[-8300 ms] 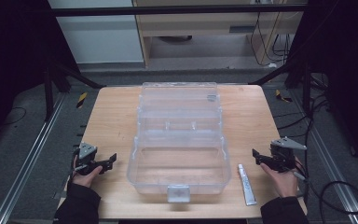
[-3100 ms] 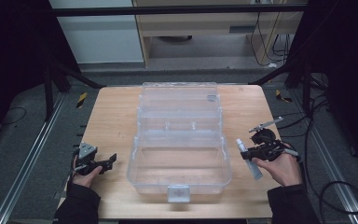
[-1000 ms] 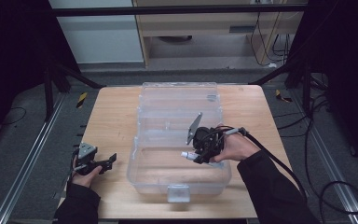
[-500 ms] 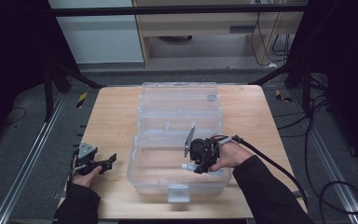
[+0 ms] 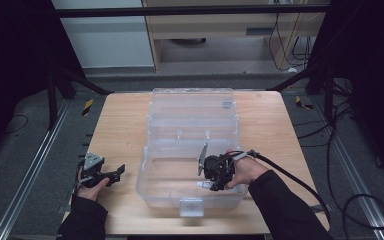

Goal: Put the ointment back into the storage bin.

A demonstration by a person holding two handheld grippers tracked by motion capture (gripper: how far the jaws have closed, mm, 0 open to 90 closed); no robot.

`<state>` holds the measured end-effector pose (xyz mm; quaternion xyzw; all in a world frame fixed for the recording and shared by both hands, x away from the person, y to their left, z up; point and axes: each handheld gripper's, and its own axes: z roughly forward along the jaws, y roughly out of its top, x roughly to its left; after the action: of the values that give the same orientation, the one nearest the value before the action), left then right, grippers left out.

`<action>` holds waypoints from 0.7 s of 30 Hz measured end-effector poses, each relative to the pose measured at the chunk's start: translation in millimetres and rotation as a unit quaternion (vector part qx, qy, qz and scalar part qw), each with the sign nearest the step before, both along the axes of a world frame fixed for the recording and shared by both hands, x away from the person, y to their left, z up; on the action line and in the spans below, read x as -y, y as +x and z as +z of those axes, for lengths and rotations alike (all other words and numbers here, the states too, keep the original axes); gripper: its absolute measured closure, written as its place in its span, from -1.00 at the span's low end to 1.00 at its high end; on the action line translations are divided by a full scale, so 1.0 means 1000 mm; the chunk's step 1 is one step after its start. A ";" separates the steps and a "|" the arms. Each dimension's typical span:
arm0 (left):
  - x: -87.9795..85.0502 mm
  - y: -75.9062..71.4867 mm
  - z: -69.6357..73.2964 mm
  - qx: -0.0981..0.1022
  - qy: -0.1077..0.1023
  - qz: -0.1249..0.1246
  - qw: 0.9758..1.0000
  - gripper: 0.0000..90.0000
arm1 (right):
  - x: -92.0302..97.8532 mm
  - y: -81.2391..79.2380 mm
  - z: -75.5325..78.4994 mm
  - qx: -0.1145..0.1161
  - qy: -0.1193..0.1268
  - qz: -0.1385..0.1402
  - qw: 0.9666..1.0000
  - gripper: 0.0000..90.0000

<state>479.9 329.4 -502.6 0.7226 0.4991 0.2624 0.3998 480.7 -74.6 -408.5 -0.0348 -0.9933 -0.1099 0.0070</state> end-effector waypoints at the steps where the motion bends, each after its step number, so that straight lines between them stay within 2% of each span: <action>1: 0.000 0.000 0.000 0.000 0.000 0.000 1.000 -0.79 | -0.001 0.000 -0.003 -0.002 -0.002 0.002 1.000 0.55; 8: 0.000 0.000 0.000 0.000 0.000 0.000 1.000 -0.79 | -0.002 0.000 -0.010 -0.006 -0.007 -0.003 1.000 0.54; 10: 0.000 0.000 0.000 0.000 0.001 0.000 1.000 -0.79 | -0.001 0.002 -0.016 -0.001 0.000 0.011 1.000 0.54; 13: 0.000 0.000 0.000 0.000 0.001 -0.001 1.000 -0.79 | -0.001 0.001 -0.019 -0.002 -0.005 0.002 1.000 0.54; 16: 0.000 0.000 0.000 0.000 0.001 -0.001 1.000 -0.79 | 0.000 0.001 -0.022 -0.001 -0.001 0.004 1.000 0.54; 21: 0.000 0.000 0.000 0.000 0.001 -0.001 1.000 -0.79 | 0.000 0.002 -0.029 0.001 -0.008 0.007 1.000 0.54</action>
<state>479.9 329.3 -502.6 0.7233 0.4982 0.2630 0.3993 482.7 -74.1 -437.4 -0.0277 -0.9943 -0.1023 0.0062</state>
